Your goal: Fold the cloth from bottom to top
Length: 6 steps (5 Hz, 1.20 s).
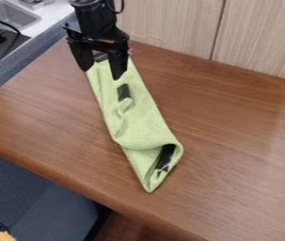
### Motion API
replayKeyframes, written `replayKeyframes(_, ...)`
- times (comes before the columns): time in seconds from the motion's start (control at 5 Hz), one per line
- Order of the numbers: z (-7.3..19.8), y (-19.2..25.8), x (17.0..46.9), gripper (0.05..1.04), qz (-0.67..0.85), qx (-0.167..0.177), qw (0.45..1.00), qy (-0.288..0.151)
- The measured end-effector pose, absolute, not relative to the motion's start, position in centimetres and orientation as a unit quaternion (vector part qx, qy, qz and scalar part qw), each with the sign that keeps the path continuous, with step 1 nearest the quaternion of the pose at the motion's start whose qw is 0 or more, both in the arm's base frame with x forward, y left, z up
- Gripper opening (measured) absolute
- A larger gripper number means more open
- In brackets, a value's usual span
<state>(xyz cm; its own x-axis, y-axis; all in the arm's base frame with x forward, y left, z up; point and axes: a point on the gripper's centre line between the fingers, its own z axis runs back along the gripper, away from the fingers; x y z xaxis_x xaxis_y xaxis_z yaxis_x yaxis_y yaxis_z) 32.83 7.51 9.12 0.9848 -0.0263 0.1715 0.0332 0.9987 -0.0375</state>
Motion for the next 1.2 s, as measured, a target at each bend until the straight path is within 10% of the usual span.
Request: replayKeyframes(1.2, 5.7, -4.3, 26.0, 1.0, -0.201, -0.025, 0.978, -0.056)
